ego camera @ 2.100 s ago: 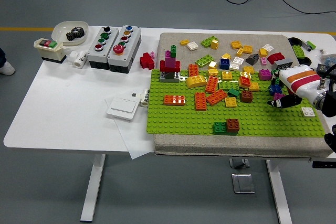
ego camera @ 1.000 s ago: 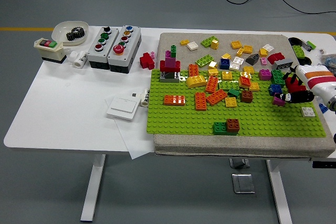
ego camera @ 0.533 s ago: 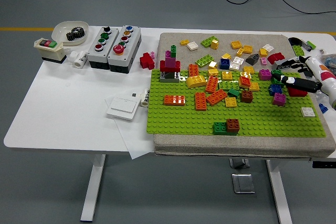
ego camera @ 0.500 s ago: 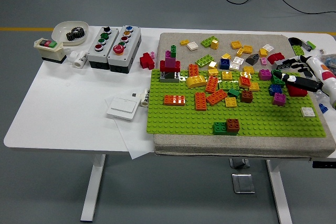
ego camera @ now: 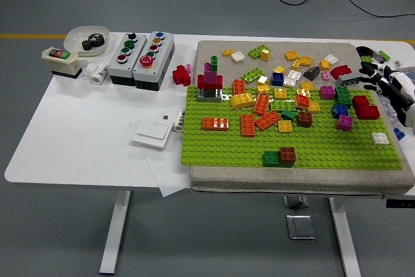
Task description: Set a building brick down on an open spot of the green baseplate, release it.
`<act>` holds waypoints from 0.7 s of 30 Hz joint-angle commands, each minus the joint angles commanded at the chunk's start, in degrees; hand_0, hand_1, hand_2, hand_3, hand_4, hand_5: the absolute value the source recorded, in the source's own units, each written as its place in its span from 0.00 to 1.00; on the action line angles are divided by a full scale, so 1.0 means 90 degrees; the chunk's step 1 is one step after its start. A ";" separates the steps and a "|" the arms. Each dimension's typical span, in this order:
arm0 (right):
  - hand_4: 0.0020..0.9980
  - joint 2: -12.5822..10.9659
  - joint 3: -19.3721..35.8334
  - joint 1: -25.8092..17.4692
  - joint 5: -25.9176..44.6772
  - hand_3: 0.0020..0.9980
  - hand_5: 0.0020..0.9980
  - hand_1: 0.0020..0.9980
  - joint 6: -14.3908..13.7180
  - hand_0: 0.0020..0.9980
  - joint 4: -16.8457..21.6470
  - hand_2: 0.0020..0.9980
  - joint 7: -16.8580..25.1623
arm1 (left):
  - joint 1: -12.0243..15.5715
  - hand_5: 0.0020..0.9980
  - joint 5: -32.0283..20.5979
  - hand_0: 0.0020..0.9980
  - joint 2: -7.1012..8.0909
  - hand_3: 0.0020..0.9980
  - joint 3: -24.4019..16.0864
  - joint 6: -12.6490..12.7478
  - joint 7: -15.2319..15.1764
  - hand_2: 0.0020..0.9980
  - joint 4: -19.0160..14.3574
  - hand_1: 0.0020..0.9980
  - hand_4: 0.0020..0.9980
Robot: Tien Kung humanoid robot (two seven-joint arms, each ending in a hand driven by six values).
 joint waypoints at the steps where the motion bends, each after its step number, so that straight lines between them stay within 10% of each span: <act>1: 1.00 -0.0003 0.0006 -0.0007 0.0029 0.85 0.94 0.81 0.0013 0.88 0.0000 0.85 0.0002 | -0.0002 0.73 0.0012 0.74 0.0001 0.65 -0.0005 -0.0003 0.0005 0.79 -0.0001 0.76 0.77; 21: 1.00 -0.0022 0.0071 -0.0070 0.0176 0.84 0.99 0.82 0.0084 0.88 -0.0003 0.84 -0.0076 | -0.0013 0.73 0.0145 0.74 0.0017 0.65 -0.0080 -0.0020 0.0040 0.79 -0.0020 0.76 0.77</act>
